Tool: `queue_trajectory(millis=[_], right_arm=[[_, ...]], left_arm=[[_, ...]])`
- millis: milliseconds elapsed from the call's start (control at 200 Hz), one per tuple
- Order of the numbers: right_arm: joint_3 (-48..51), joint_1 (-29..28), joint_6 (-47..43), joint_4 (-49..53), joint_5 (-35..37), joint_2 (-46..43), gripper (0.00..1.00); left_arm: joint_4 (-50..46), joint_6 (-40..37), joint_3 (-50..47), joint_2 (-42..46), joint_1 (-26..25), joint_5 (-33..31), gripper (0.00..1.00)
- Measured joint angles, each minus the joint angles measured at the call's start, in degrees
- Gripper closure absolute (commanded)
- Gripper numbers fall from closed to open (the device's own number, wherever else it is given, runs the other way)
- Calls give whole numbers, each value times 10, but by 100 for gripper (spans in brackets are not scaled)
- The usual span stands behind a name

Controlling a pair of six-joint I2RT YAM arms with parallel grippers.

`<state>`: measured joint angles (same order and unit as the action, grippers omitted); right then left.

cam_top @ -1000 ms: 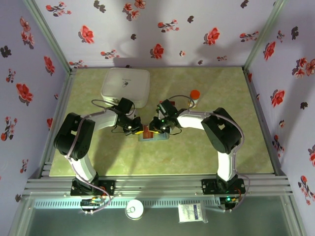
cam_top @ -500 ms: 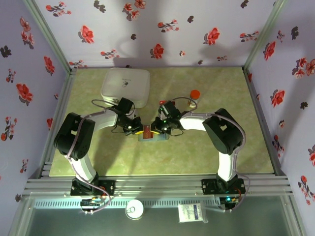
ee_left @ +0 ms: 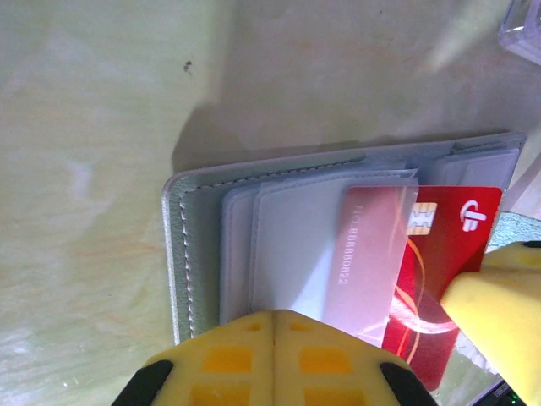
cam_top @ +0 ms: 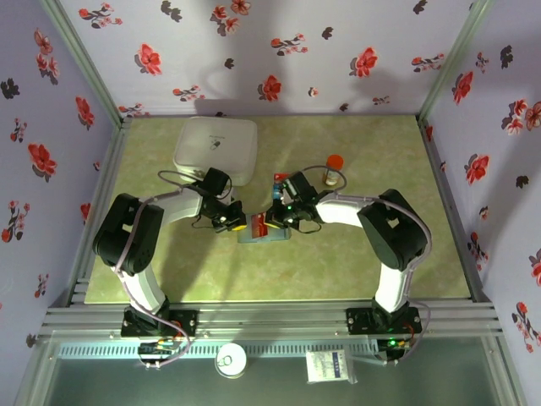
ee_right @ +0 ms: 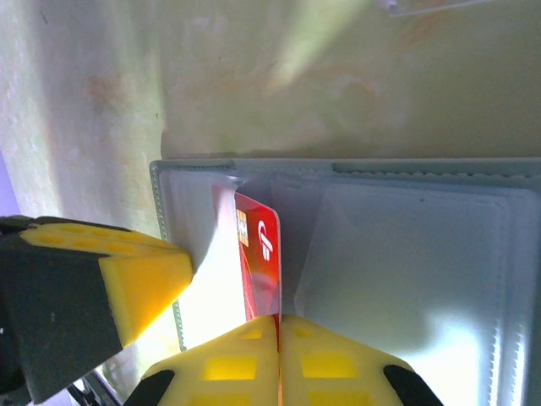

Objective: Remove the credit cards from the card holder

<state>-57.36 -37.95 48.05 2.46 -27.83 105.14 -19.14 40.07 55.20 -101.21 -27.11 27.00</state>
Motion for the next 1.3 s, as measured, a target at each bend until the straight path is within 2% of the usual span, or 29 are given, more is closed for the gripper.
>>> queue_trajectory(millis=[370,580,745,940,1130,1300], right_arm=[[-29,3,-78,118,43,-44,95],[-94,9,-180,212,79,-54,99],[-156,9,-314,298,108,-54,100],[-259,10,-530,397,133,-35,100],[-309,10,-752,461,175,-27,100],[-370,26,-890,506,205,0,100]], left_arm=[[-15,-5,14,-1,0,-4,100],[-21,-12,24,-1,0,-4,100],[-25,-16,30,-1,0,-4,100],[-29,-20,33,-1,0,-4,100],[-33,-28,33,10,0,-4,100],[-33,-28,28,21,0,-4,100]])
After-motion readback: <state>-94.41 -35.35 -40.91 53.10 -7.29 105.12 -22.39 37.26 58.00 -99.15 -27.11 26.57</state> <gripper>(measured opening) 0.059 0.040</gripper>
